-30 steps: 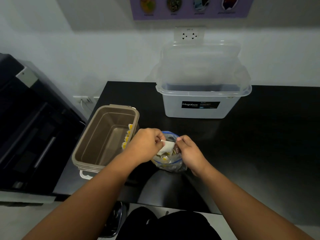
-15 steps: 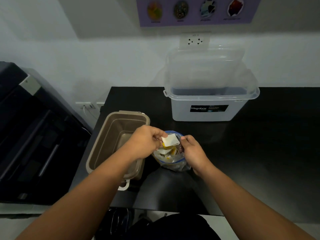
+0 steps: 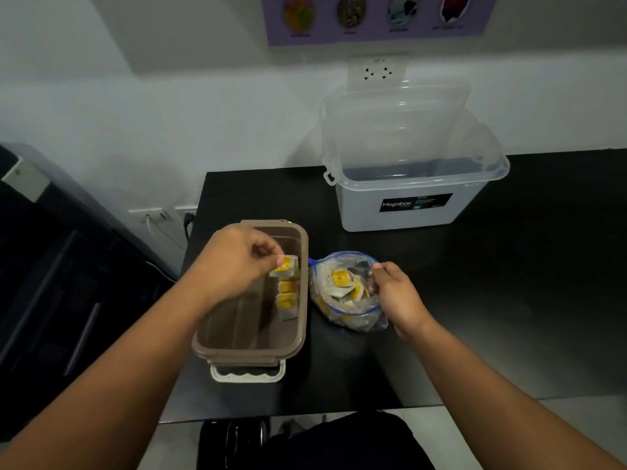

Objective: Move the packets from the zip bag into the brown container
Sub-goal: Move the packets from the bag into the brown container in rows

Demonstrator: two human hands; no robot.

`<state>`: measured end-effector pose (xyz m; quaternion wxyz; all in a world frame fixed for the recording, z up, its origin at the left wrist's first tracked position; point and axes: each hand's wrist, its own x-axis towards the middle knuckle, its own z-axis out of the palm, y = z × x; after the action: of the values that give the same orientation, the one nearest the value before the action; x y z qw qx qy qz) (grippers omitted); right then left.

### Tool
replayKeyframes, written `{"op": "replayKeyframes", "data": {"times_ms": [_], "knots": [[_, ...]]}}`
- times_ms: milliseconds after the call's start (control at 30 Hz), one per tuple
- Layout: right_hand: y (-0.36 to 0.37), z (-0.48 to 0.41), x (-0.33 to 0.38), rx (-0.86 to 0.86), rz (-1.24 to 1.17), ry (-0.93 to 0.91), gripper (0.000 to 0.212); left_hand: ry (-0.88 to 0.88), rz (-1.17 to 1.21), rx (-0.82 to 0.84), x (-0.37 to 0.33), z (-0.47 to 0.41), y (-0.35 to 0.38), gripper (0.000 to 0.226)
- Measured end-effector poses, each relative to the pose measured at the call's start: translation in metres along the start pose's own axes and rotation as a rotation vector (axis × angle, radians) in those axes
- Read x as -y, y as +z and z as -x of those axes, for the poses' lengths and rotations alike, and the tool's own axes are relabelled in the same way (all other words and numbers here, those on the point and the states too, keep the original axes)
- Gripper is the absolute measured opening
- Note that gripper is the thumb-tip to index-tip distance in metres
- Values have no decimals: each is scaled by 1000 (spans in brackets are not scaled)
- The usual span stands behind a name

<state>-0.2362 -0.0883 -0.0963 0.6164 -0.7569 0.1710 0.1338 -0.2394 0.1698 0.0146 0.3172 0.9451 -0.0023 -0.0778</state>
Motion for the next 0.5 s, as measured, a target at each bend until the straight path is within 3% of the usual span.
{"op": "replayKeyframes", "data": {"times_ms": [167,333,500], "knots": [[10,5,-5,-47,-15,-16,31,-47,-148,205,35,-1,13,16],[17,9,-6,-83,-56,-16,28,-8,-287,393,45,-9,39,12],[20,12,-10,-104,-71,-24,29,49,-424,446,43,-23,61,7]]}}
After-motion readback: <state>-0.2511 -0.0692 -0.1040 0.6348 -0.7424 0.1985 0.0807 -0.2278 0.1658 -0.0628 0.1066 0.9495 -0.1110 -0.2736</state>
